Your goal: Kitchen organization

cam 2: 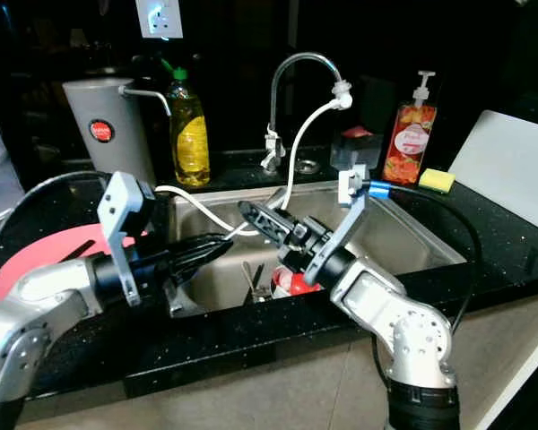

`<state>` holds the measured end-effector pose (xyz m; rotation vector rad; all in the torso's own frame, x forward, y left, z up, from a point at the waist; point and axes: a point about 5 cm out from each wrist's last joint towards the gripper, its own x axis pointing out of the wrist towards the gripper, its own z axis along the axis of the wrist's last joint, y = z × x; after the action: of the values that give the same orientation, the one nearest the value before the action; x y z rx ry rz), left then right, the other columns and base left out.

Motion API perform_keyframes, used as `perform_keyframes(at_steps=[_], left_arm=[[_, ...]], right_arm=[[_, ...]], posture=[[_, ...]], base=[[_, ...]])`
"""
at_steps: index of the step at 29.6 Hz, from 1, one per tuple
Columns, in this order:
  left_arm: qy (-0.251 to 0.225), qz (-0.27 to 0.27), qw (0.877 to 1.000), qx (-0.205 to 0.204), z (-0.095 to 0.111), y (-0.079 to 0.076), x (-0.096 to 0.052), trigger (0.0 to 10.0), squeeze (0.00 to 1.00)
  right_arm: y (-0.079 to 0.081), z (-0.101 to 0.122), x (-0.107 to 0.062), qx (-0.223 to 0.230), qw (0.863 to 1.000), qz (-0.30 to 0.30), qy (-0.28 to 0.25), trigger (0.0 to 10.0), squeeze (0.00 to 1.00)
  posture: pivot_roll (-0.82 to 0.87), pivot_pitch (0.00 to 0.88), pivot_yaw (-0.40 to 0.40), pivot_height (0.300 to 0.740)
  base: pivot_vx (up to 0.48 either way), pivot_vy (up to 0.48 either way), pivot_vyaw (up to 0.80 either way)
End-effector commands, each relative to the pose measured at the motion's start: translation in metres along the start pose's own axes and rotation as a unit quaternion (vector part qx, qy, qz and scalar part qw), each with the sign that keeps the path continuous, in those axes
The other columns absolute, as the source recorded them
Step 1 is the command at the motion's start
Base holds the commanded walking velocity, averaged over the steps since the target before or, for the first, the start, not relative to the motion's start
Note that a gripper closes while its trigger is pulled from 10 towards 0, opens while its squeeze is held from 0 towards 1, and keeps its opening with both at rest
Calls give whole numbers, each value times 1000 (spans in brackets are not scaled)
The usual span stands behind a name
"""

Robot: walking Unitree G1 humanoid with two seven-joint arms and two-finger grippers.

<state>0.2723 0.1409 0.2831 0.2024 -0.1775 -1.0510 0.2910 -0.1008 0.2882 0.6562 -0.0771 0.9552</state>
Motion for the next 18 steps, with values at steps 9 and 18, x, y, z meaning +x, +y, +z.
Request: perform_keyframes(at_steps=[9, 18], left_arm=[[31, -21, 999, 15, -4, 0, -4, 10000, 0], [40, -22, 999, 18, -7, 2, -5, 10000, 0]], right_arm=[[3, -6, -5, 2, 999, 14, 33, 8706, 0], [6, -4, -7, 15, 999, 31, 34, 0, 0]], posture=[[-73, 29, -40, 740], [-73, 30, -41, 740]], base=[[0, 0, 0], [0, 0, 0]])
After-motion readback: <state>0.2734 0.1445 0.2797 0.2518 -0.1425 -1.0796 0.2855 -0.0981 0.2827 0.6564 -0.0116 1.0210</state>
